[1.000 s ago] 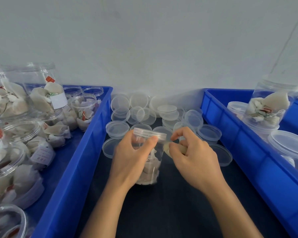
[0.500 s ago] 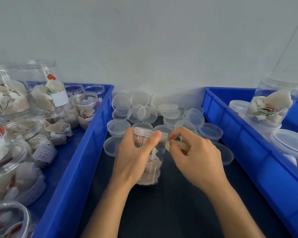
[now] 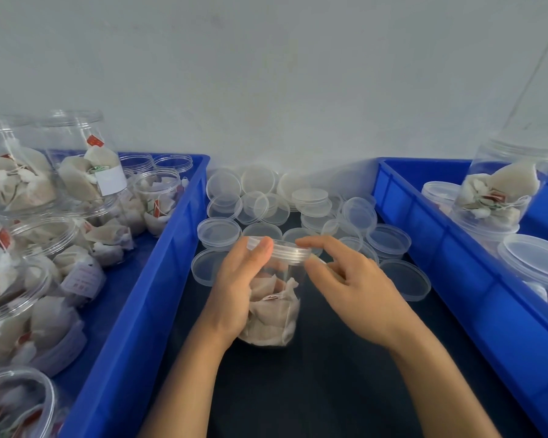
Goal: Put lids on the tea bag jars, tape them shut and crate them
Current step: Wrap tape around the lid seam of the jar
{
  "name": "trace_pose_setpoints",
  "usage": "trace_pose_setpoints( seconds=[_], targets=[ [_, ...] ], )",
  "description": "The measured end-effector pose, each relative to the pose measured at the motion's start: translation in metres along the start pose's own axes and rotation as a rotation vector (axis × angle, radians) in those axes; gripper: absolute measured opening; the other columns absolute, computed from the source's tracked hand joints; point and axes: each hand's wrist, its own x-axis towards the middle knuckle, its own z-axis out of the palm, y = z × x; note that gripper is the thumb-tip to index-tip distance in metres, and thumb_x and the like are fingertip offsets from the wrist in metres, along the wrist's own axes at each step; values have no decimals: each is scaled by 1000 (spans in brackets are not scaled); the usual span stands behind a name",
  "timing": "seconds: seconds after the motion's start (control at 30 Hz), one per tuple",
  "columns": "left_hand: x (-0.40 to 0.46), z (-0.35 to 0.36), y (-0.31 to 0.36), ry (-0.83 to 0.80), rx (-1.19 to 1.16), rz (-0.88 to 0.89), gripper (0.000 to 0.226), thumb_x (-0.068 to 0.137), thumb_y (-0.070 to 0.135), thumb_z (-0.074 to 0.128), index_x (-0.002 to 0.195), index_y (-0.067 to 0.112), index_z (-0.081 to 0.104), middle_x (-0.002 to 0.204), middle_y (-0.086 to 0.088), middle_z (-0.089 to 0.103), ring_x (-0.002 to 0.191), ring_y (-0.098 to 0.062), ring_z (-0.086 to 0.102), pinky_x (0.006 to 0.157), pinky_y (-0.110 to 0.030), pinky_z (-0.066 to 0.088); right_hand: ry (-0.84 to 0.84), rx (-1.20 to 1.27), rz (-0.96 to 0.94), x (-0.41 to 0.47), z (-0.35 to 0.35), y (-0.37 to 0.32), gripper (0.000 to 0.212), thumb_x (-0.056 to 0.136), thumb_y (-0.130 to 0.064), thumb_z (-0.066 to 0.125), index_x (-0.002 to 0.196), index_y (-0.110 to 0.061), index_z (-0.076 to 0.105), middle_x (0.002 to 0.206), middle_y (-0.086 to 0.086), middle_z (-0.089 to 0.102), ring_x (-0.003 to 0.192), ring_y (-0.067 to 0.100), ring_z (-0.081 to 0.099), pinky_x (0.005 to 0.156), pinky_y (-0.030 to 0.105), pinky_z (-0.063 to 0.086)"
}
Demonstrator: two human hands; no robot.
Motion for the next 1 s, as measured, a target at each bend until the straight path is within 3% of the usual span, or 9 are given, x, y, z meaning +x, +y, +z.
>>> trace_pose_setpoints(
  seconds=[0.17, 0.27, 0.33, 0.43, 0.53, 0.63, 0.77, 1.0],
  targets=[
    [-1, -2, -3, -10, 36, -22, 65, 92, 63, 58, 126, 8, 58, 112, -5, 77, 103, -23, 77, 80, -27, 61, -35, 192, -8, 0, -5, 1, 25, 103, -45, 54, 122, -60, 60, 54, -10, 41, 53, 6, 38, 56, 30, 37],
    [1, 1, -2, 77, 311, 65, 67, 79, 83, 52, 113, 26, 59, 106, 7, 71, 100, -5, 70, 83, -24, 54, -16, 210, 4, 0, -5, 2, 23, 101, -46, 57, 120, -57, 63, 55, -9, 42, 53, 7, 39, 57, 31, 37],
    [2, 1, 1, 198, 497, 158, 59, 81, 86, 47, 109, 36, 59, 101, 13, 68, 96, 0, 67, 78, -22, 53, 16, 176, 22, 0, -3, 4, 22, 100, -50, 56, 120, -54, 64, 55, -8, 46, 53, 5, 42, 59, 32, 40],
    [-1, 5, 6, 253, 676, 206, 65, 92, 86, 33, 129, 40, 60, 102, 23, 68, 96, 9, 67, 78, -21, 55, 74, 119, 42, 1, 1, 4, 24, 98, -55, 54, 119, -51, 65, 56, -8, 52, 53, 7, 47, 60, 32, 41],
    [-4, 17, 6, 213, 660, 123, 77, 90, 86, 28, 152, 43, 44, 116, 26, 67, 102, 10, 65, 87, -22, 52, 115, 11, 30, 0, 4, 0, 26, 98, -60, 49, 118, -52, 63, 59, -13, 58, 56, 8, 53, 59, 28, 39],
    [-5, 26, 4, 187, 680, 101, 86, 78, 92, 32, 151, 45, 32, 125, 26, 61, 108, 6, 61, 78, -15, 42, 129, -29, 23, -2, 6, -3, 34, 97, -64, 44, 125, -53, 60, 63, -20, 61, 61, 7, 55, 62, 26, 39],
    [-4, 20, 3, 228, 599, 130, 80, 81, 89, 39, 144, 40, 42, 114, 16, 68, 104, -2, 66, 82, -28, 55, 115, 94, 17, -2, 9, -4, 30, 99, -54, 50, 128, -54, 55, 58, -6, 55, 53, 9, 47, 59, 29, 39],
    [-4, 12, 3, 194, 464, 164, 69, 85, 81, 45, 133, 33, 53, 101, 22, 71, 95, -1, 69, 73, -14, 49, 38, 219, 45, 0, -1, 2, 32, 98, -57, 59, 130, -57, 61, 53, -11, 55, 53, 4, 52, 64, 29, 40]
  ],
)
